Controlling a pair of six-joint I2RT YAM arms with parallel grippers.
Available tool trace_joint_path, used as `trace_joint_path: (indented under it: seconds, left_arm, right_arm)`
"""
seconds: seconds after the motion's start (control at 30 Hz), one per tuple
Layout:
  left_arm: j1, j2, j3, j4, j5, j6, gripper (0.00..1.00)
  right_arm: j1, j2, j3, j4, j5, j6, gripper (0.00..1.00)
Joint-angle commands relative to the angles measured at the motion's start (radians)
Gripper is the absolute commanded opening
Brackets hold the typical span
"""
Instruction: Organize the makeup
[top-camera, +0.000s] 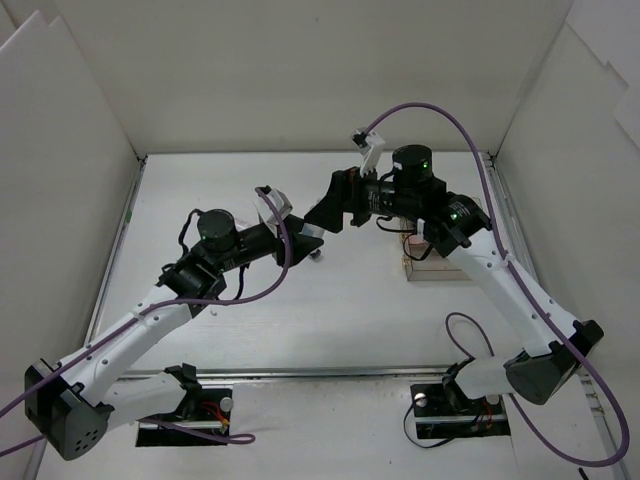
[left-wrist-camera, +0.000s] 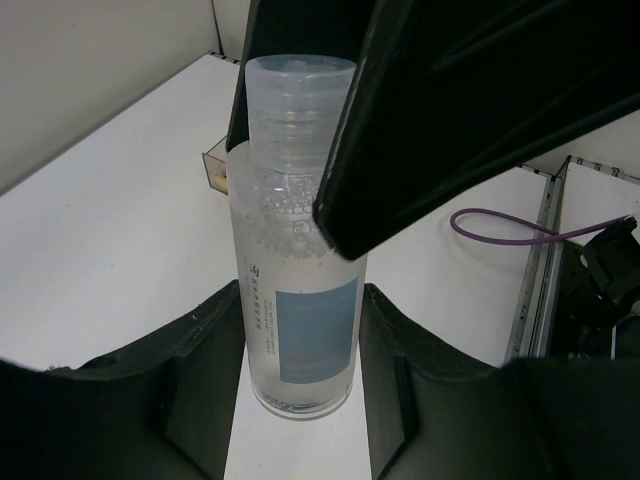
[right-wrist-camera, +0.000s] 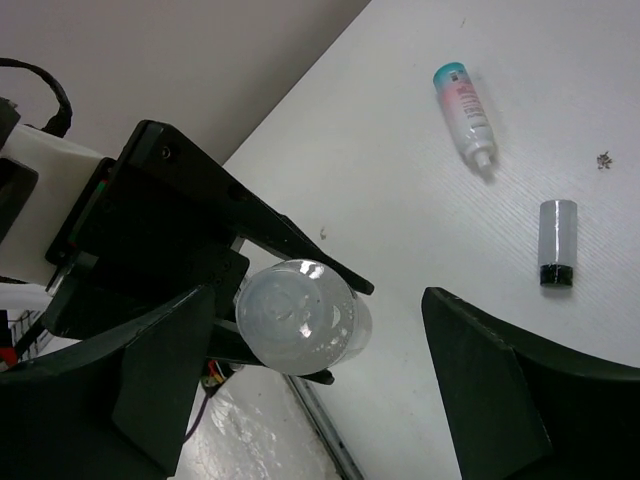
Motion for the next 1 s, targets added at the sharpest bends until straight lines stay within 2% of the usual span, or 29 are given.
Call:
trace_joint_path:
  seconds: [0.0,0.17,0.37,0.47,0.5,0.6,0.63,0.67,0.73,0.77,0.83,0.9,0.93,0.97]
  left_arm:
    - [-0.018,-0.014,0.078,0.104,0.014,0.036,0.0]
    - [-0.018,-0.019,0.077,0.095,-0.006,0.045,0.0]
    - [-0.027,-0.027,0.07,0.08,-0.035,0.059,0.0]
    - [-0.027,-0.027,0.073,0.074,-0.033,0.062,0.0]
    - [-0.027,-0.025,0.073,0.072,-0.033,0.062,0.0]
    - [-0.027,-0.022,0.081,0.048,-0.058,0.046,0.0]
    - [-0.027,-0.021,0.084,0.038,-0.064,0.043,0.04]
    - [-0.027,-0.019,0.084,0.019,-0.075,0.039,0.18]
    - [-0.027,-0.019,0.08,0.002,-0.084,0.025,0.4]
    - [-0.027,-0.024,0.077,-0.009,-0.095,0.02,0.56]
    - [-0.027,-0.036,0.052,-0.012,-0.111,0.003,0.74]
    - [-0.027,-0.047,0.035,-0.017,-0.157,-0.018,0.82]
    - [-0.027,-0.057,0.026,-0.026,-0.177,-0.027,0.99]
    - [-0.027,-0.062,0.024,-0.053,-0.228,-0.032,1.0]
  right_arm:
    - [0.017,0.011,-0.006,0.083,-0.026,0.015,0.8]
    - [0.033,0.019,-0.031,0.083,-0.025,0.016,0.73]
    - [0.039,-0.001,-0.071,0.081,-0.013,0.014,0.51]
    - [0.037,-0.012,-0.085,0.081,0.004,0.003,0.31]
    - [0.037,-0.015,-0.086,0.08,0.01,-0.001,0.19]
    - [0.03,-0.022,-0.091,0.077,0.028,-0.018,0.01]
    - [0.025,-0.026,-0.094,0.075,0.036,-0.026,0.0]
    - [0.013,-0.03,-0.101,0.072,0.05,-0.03,0.0]
    - [-0.007,-0.044,-0.118,0.066,0.063,-0.044,0.0]
    - [-0.032,-0.049,-0.123,0.063,0.071,-0.047,0.0]
    - [-0.049,-0.069,-0.137,0.042,0.096,-0.067,0.0]
    - [-0.076,-0.09,-0.146,0.034,0.129,-0.083,0.0]
    - [-0.084,-0.099,-0.157,0.017,0.154,-0.096,0.0]
    - [-0.101,-0.108,-0.163,0.008,0.206,-0.104,0.0]
